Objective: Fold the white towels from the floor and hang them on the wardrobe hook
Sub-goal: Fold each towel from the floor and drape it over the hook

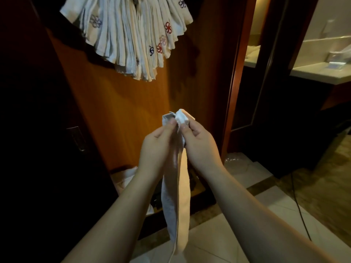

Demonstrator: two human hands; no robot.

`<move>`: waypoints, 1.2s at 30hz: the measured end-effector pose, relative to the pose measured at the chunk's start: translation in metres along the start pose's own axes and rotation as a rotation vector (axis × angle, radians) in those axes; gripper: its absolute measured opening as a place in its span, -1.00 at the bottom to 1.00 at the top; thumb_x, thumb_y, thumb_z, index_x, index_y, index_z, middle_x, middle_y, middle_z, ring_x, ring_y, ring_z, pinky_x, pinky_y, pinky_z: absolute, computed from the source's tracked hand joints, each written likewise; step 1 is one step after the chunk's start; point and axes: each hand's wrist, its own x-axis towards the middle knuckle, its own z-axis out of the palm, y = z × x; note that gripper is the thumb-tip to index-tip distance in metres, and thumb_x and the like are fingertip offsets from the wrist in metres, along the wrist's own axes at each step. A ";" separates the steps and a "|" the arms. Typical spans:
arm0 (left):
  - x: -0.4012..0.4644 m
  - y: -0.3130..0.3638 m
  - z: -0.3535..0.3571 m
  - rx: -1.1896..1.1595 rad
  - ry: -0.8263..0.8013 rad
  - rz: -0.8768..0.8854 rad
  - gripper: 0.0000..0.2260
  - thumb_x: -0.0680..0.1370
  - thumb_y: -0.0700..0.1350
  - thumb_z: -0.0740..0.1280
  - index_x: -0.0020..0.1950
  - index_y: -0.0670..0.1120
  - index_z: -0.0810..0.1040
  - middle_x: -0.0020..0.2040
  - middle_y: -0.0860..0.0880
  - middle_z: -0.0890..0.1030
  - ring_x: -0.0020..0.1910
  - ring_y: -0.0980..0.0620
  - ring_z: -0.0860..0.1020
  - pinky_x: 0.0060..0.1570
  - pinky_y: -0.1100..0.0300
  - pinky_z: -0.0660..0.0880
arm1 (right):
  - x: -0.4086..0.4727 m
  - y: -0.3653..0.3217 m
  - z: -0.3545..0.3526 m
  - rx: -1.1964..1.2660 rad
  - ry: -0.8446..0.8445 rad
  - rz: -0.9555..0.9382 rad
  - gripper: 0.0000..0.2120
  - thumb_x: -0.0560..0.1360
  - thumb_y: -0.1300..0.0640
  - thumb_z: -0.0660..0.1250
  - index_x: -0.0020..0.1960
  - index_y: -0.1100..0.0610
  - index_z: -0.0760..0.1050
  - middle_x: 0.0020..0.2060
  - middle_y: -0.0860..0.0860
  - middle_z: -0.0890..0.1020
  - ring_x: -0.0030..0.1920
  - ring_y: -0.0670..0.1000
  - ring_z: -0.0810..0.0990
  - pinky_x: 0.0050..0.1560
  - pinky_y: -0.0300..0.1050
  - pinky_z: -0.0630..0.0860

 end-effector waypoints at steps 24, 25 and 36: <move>0.028 0.000 -0.018 0.568 -0.142 0.264 -0.61 0.48 0.26 0.33 0.29 0.42 0.35 0.13 0.40 0.34 0.29 0.14 0.33 0.18 0.07 0.36 | 0.021 -0.013 -0.055 -0.062 0.282 -0.307 -0.76 0.62 0.01 0.21 0.02 -0.30 0.58 -0.16 -0.20 0.67 -0.25 -0.13 0.63 -0.34 -0.29 0.51; 0.033 -0.002 -0.020 0.619 -0.162 0.262 -0.62 0.49 0.24 0.34 0.29 0.39 0.37 0.13 0.31 0.35 0.28 0.13 0.29 0.17 0.05 0.33 | 0.023 -0.017 -0.059 -0.065 0.289 -0.306 -0.72 0.61 0.02 0.21 -0.03 -0.36 0.57 -0.21 -0.23 0.66 -0.30 -0.18 0.60 -0.36 -0.34 0.48; 0.071 0.041 -0.062 1.331 -0.238 0.809 -0.90 0.50 0.01 0.31 -0.05 0.09 0.60 -0.17 0.19 0.54 -0.06 0.07 0.38 0.08 0.03 0.17 | 0.052 -0.028 -0.118 -0.540 0.081 -0.268 -0.82 0.54 -0.01 0.13 0.08 -0.16 0.44 -0.21 -0.22 0.55 -0.16 -0.41 0.49 -0.29 -0.25 0.34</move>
